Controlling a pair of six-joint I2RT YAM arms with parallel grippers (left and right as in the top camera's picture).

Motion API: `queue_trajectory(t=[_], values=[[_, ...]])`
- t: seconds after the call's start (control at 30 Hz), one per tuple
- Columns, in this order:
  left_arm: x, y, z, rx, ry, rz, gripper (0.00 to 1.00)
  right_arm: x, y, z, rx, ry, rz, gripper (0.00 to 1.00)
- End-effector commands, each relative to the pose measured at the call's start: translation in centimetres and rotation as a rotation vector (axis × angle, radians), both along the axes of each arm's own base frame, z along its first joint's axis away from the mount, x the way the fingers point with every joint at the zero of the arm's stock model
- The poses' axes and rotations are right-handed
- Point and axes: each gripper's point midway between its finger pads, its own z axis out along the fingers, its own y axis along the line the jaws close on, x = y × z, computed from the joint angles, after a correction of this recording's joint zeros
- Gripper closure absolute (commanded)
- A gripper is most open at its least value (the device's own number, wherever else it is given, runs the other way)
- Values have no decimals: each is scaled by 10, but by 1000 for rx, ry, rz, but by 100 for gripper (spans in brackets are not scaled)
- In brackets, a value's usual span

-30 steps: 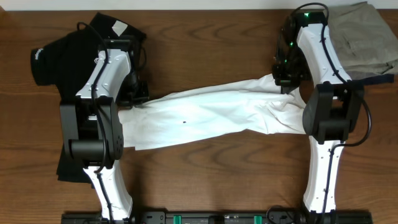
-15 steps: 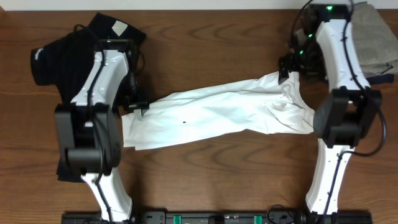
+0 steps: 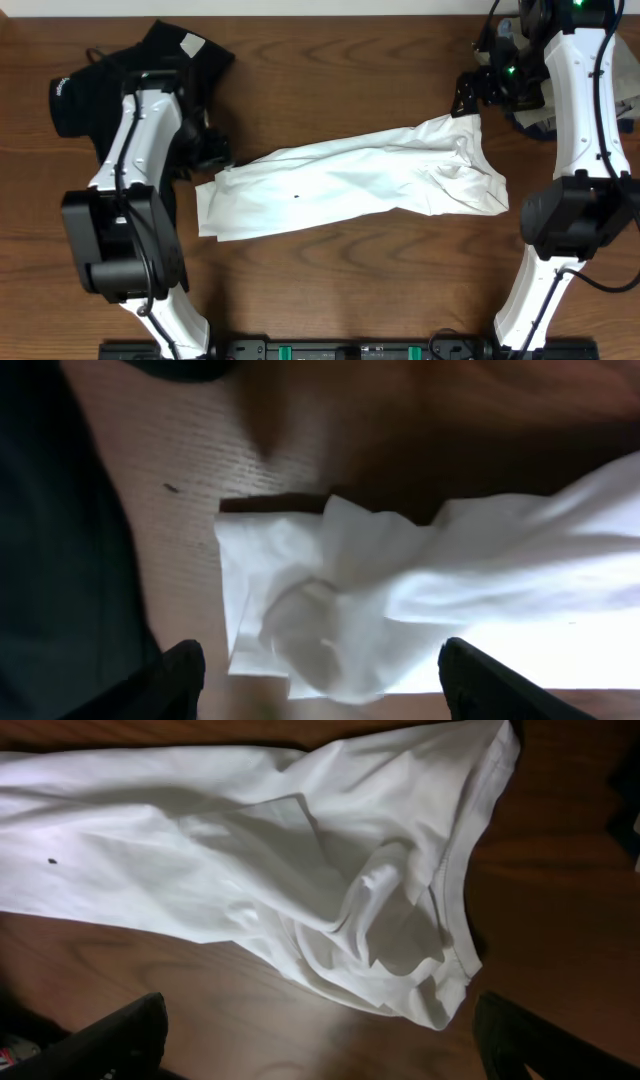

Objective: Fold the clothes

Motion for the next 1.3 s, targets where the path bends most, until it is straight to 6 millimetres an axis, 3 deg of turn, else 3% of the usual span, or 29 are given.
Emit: queue_trajectory(t=[0.0,0.37,0.7,1.0,1.27], values=[[-10,-1,-14,-92,16,-15,23,3,0,8,16,-35,14,5],[-39,-3,-58,-123,57,-53,23,6,0,8,15,-48,15,5],[-48,-3,-93,-107,14,-60,23,5,0,8,16,-45,15,4],[-50,31,-101,90,25,-82,23,5,0,8,16,-46,15,4],[-51,31,-101,94,28,-74,24,5,0,8,16,-46,15,2]])
